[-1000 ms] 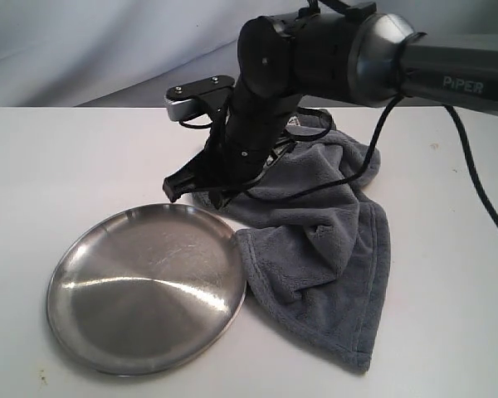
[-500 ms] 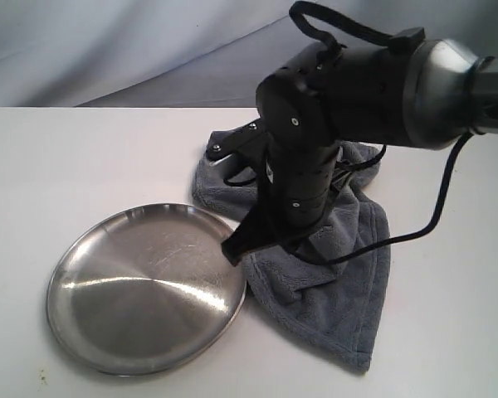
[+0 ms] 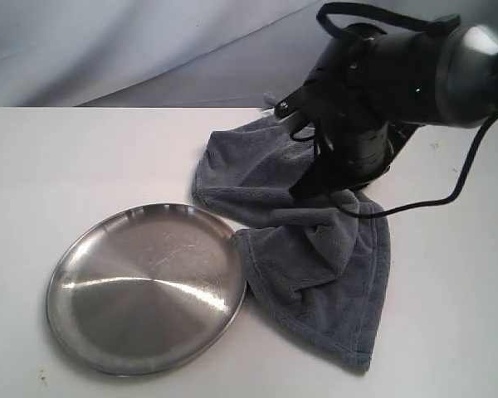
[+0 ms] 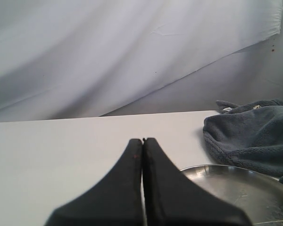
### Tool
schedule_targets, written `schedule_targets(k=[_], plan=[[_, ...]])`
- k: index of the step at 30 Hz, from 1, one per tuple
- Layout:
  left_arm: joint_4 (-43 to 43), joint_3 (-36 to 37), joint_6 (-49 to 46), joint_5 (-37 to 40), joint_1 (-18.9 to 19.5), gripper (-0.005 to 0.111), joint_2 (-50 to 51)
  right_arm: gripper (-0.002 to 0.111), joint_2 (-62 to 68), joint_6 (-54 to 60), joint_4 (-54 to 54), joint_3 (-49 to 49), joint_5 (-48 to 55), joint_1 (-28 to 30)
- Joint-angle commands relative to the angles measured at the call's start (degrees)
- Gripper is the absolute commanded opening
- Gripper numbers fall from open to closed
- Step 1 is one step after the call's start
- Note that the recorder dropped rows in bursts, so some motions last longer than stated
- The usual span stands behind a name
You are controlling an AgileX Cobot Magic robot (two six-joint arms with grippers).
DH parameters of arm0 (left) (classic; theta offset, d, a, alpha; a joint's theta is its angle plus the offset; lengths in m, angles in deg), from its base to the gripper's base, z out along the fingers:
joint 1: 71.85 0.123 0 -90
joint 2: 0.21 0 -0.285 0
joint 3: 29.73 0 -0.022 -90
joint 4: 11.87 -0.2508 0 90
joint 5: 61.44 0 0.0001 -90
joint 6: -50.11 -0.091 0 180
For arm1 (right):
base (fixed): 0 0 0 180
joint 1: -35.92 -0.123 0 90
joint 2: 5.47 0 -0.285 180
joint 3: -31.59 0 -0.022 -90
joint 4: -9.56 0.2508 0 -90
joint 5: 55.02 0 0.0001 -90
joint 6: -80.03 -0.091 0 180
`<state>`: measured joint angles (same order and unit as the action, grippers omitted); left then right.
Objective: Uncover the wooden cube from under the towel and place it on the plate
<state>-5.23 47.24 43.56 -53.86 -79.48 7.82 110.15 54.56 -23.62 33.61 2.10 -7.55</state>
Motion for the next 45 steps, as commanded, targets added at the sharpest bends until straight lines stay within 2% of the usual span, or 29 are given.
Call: schedule_targets(k=[1,9,16,24,31,35,40,45], plan=[[0.1,0.3,0.1,0.0,-0.3,0.000,-0.2,0.000,-0.6,-3.8,-1.1,0.2,-9.0,4.5],[0.1,0.3,0.1,0.0,-0.3,0.000,-0.2,0.000,-0.1,-19.7,-8.9,0.2,-25.7,6.8],[0.1,0.3,0.1,0.0,-0.3,0.000,-0.2,0.000,1.0,-22.1,-5.1,0.2,-38.8,6.8],[0.1,0.3,0.1,0.0,-0.3,0.000,-0.2,0.000,1.2,-20.7,-1.7,0.2,-42.6,2.8],[0.1,0.3,0.1,0.0,-0.3,0.000,-0.2,0.000,1.2,-14.9,0.9,0.2,-41.2,-4.1],[0.1,0.3,0.1,0.0,-0.3,0.000,-0.2,0.000,1.2,-3.0,9.7,0.2,-35.2,-8.6],[0.1,0.3,0.1,0.0,-0.3,0.000,-0.2,0.000,1.1,16.9,28.4,0.2,-25.7,-10.5],[0.1,0.3,0.1,0.0,-0.3,0.000,-0.2,0.000,0.3,24.0,34.0,0.2,-13.3,-10.6]])
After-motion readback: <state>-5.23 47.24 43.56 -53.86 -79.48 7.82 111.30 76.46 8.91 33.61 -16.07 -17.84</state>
